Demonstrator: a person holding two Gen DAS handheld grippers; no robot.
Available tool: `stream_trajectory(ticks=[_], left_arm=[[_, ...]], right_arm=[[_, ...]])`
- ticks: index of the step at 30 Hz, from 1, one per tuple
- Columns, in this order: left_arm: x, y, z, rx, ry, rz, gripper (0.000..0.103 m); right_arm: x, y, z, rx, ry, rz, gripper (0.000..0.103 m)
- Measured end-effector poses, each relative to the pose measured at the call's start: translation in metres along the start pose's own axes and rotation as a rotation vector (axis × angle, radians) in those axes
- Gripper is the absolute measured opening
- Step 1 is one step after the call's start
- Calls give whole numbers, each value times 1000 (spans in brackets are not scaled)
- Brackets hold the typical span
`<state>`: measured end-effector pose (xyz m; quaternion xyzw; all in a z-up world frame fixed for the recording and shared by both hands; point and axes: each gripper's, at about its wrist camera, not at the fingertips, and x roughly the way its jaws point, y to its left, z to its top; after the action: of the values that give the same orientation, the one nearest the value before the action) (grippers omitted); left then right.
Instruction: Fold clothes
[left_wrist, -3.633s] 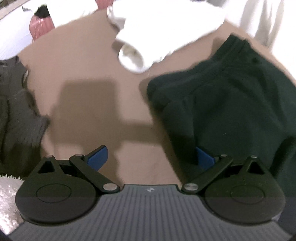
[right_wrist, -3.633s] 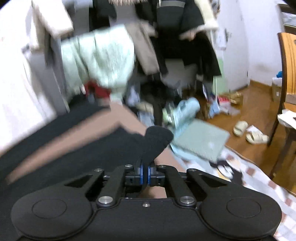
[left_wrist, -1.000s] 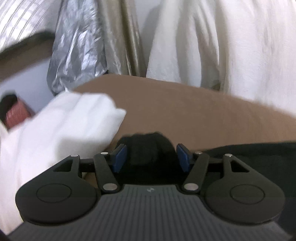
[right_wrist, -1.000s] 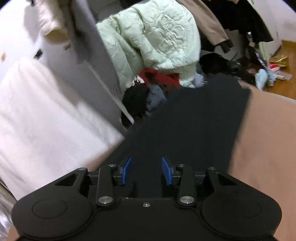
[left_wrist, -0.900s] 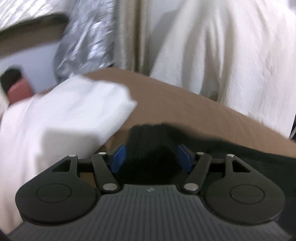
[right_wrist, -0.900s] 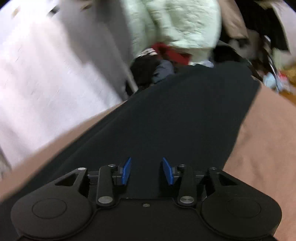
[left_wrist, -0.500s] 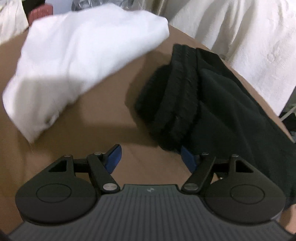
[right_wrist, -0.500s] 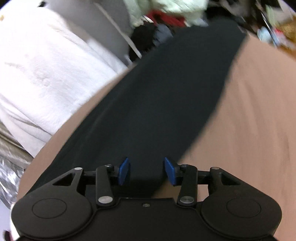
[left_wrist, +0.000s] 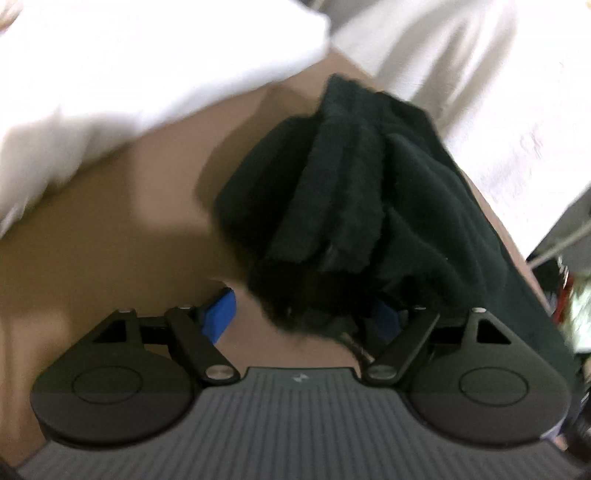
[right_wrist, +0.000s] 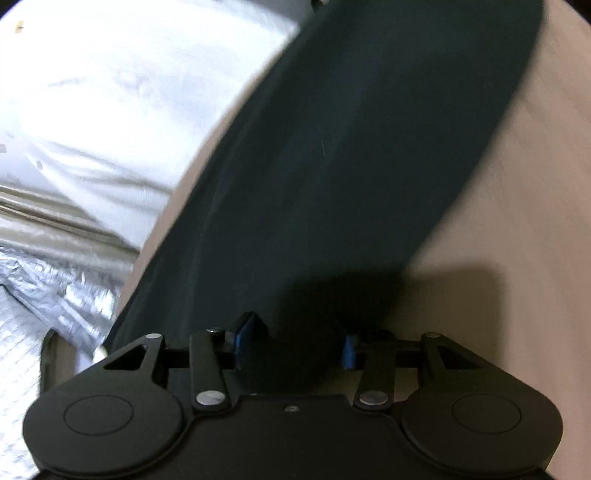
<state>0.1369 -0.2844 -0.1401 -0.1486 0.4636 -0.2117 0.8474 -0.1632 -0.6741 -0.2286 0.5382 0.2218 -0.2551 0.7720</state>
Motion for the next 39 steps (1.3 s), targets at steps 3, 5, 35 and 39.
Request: stream_trajectory(ticks=[3,5,35,39], left_arm=[[-1,-13,3,131,-61,2,65],[-12,-18,3,177,-120,15,58],[-40,-36,7,265,-347,67,66],[-50,-36,12,212,-282,70,68]], right_arm=[[4,27,16,-251,-158,-61,16],[-5,42,18,-340,-261,-29,15],[24,109,-23,-463,-39,324,20],[8,114,2,-421,-48,419,17]])
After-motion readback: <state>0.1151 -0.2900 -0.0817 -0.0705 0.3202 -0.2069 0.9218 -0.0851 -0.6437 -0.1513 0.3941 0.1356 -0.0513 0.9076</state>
